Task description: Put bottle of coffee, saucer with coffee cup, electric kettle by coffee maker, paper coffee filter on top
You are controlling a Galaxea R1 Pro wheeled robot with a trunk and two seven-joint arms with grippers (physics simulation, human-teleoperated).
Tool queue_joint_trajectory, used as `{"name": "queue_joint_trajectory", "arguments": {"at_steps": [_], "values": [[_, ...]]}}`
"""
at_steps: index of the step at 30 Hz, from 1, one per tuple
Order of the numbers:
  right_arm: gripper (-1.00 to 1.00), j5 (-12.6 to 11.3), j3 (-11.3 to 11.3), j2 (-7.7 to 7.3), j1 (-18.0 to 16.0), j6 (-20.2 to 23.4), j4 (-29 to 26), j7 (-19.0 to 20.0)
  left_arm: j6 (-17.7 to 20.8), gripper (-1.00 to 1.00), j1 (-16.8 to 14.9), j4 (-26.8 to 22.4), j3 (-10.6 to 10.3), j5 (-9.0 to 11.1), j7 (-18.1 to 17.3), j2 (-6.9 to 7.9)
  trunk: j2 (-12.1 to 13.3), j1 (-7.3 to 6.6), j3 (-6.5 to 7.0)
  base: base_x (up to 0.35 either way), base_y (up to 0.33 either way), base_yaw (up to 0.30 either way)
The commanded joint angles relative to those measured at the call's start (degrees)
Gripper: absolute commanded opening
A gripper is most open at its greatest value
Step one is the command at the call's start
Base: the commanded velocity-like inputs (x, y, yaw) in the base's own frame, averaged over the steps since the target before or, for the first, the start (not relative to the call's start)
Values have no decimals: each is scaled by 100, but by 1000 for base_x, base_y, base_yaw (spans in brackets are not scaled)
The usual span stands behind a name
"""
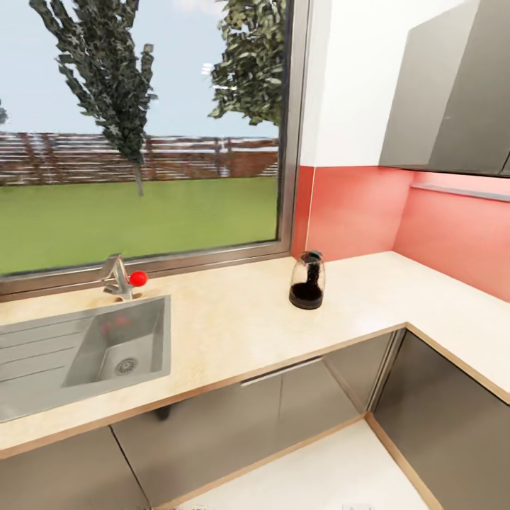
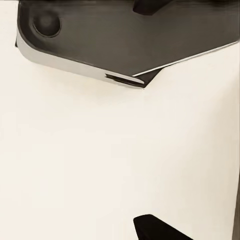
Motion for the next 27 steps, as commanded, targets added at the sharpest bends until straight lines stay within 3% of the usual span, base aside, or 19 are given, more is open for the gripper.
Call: {"name": "queue_joint_trajectory", "arguments": {"at_steps": [1,8,11,14,15,16,17,18,20,21,23,24,27], "values": [[100,-61,49,1,-2,18,-7,-19,-14,100,1,-12,39,-58,18,-6,-11,3,-11,0,-263,278],[100,-78,9,-26,-2,-22,-42,-31,-43,100,-8,-46,36,-57,15,-16,-11,3,-11,0,-52,100],[100,-96,-10,-38,-4,-30,-406,-37,-50,100,-8,-47,37,-57,7,-21,-11,3,-11,0,-2,5],[100,-105,-26,-73,-6,-27,-1223,-47,-53,100,-8,-47,31,-57,2,-20,-11,3,-11,0,0,1],[100,-104,-37,-143,-4,-27,-2152,-59,-54,100,-8,-47,21,-58,1,-6,-11,3,-11,0,0,0],[100,-104,-38,-165,-5,-25,-2459,-64,-54,100,-8,-47,18,-61,1,2,-11,3,-11,0,0,0],[100,-101,-102,-191,-6,-7,-3125,-78,-54,100,-8,-47,12,-64,0,19,-11,3,-11,0,0,0],[100,-101,-149,-193,-7,-4,-3292,-82,-54,100,-8,-47,11,-64,0,23,-11,3,-11,0,0,0],[100,-100,-529,-195,-4,18,-3915,-92,-54,100,-8,-50,10,-65,-3,35,-11,3,-11,0,0,0],[100,-104,-864,-193,-6,35,-4309,-95,-54,100,-8,-49,7,-70,-6,38,-11,3,-11,0,0,0],[100,-106,-1104,-193,-6,60,-4685,-97,-54,100,-8,-48,3,-72,-7,42,-11,3,-11,0,0,0],[100,-102,-1289,-192,-5,229,-5239,-98,-57,100,-8,-48,1,-80,-8,48,-11,3,-11,0,0,0],[100,-100,-1354,-192,-7,649,-5880,-99,-55,100,-11,-54,-7,-98,-8,49,-11,3,-11,0,0,0]]}}
